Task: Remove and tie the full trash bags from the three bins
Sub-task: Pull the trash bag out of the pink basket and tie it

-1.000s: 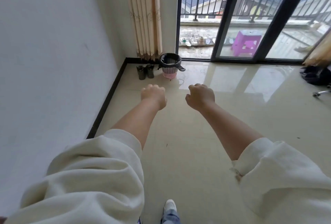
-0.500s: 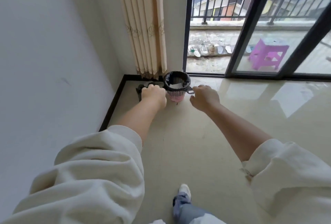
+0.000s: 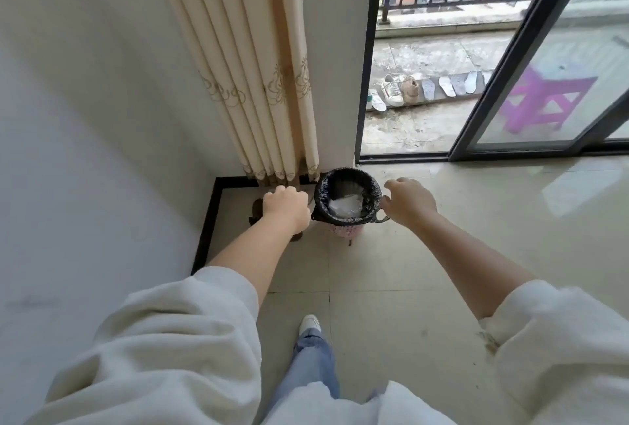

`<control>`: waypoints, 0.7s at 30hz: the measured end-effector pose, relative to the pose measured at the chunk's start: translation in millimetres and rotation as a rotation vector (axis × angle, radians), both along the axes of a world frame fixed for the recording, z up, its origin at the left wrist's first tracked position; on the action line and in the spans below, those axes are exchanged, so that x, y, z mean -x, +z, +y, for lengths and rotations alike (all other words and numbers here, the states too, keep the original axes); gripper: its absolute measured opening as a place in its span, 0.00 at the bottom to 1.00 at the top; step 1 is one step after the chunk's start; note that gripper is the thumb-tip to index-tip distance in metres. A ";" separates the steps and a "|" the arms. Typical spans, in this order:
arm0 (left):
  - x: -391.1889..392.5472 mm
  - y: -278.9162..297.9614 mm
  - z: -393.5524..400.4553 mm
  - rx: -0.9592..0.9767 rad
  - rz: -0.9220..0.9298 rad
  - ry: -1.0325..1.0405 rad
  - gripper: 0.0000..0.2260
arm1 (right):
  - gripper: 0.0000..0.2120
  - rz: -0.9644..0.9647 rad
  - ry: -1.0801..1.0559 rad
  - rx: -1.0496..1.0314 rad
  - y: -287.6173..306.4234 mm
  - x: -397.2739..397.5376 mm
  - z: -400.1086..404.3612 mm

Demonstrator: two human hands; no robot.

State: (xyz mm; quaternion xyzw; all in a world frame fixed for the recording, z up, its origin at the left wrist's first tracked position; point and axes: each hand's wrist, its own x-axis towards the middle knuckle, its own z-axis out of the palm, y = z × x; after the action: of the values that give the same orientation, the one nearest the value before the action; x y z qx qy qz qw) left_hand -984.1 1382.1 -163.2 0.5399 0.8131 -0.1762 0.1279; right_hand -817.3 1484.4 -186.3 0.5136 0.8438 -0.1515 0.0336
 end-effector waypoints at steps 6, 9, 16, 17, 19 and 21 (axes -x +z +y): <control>65.5 -47.9 109.7 0.107 -0.071 -0.085 0.17 | 0.16 -0.086 -0.099 0.150 -61.4 45.1 79.1; 85.0 -88.5 159.5 0.162 -0.108 -0.115 0.17 | 0.17 -0.175 -0.104 0.221 -104.8 60.4 117.3; 122.3 -230.8 231.6 0.269 -0.172 -0.119 0.16 | 0.17 -0.258 -0.076 0.388 -242.7 106.1 179.4; 125.6 -254.5 236.9 0.289 -0.177 -0.129 0.16 | 0.17 -0.256 -0.078 0.405 -263.9 111.5 182.3; 131.2 -299.7 245.5 0.317 -0.182 -0.163 0.16 | 0.17 -0.263 -0.075 0.434 -306.1 120.1 186.5; 137.0 -345.1 251.8 0.320 -0.188 -0.222 0.16 | 0.17 -0.274 -0.088 0.440 -347.4 126.6 188.5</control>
State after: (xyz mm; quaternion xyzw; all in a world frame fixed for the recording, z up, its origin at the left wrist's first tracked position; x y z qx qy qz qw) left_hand -1121.1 1633.9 -508.3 0.6132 0.6947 -0.2646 0.2671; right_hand -943.9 1672.9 -533.7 0.5458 0.7551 -0.2617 0.2521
